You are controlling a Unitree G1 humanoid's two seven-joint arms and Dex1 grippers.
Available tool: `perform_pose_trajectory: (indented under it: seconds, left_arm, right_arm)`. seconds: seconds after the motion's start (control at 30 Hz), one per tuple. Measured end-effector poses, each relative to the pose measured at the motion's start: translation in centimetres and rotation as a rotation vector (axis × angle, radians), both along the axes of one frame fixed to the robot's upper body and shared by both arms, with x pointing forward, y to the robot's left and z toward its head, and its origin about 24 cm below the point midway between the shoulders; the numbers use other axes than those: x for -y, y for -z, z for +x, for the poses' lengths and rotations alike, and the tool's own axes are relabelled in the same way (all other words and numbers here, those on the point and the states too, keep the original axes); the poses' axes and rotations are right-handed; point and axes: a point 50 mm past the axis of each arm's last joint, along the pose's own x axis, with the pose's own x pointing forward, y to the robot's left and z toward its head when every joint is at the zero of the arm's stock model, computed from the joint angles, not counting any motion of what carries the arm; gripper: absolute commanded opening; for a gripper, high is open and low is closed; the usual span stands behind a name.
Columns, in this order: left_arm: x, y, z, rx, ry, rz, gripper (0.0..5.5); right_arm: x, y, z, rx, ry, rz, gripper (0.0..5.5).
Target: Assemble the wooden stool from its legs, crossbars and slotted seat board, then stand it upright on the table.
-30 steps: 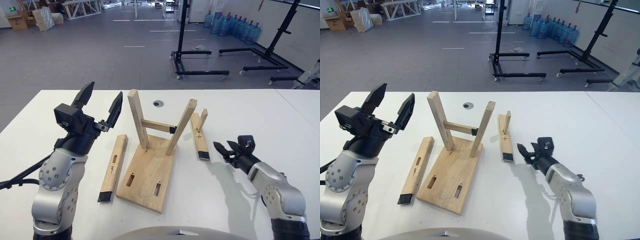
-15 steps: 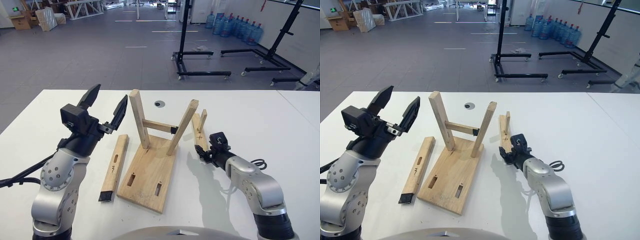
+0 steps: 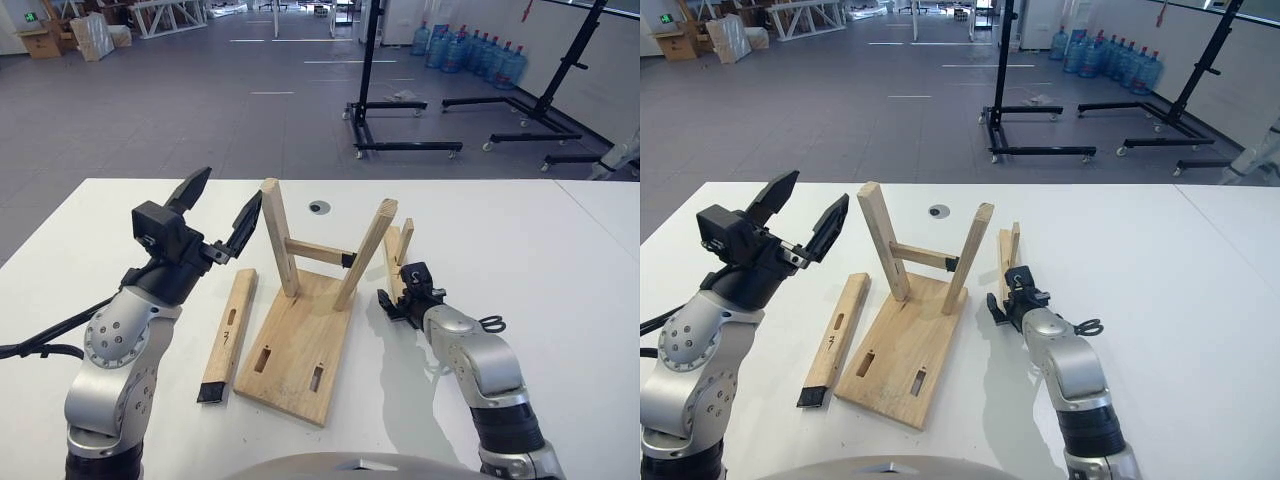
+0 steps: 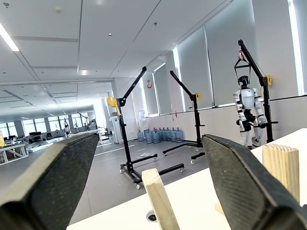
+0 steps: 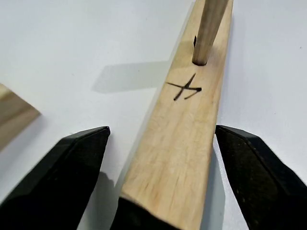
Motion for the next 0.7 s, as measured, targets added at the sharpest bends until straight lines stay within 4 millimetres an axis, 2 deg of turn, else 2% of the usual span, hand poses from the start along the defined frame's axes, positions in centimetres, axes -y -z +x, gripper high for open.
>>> perform_pose_trajectory:
  seconds: [0.23,0.47,0.6,0.63,0.7]
  left_arm:
    - [0.2,0.3,0.2,-0.007,0.000,0.006,3.92]
    - [0.5,0.6,0.7,-0.002,-0.003,-0.017,3.92]
    - [0.4,0.7,1.2,0.010,-0.042,-0.058,3.92]
    - [0.4,0.8,1.3,0.005,-0.051,-0.076,3.92]
    - [0.5,1.2,1.4,-0.011,-0.055,-0.124,3.92]
  right_arm:
    - [1.2,0.2,0.5,-0.039,0.069,0.010,2.15]
    - [2.2,0.2,1.6,-0.043,0.102,0.023,2.08]
    - [3.5,0.1,2.9,0.043,0.137,0.058,2.07]
    - [3.7,-0.5,3.7,0.111,0.143,0.086,2.06]
    - [4.3,-3.9,6.3,0.317,0.136,0.171,2.05]
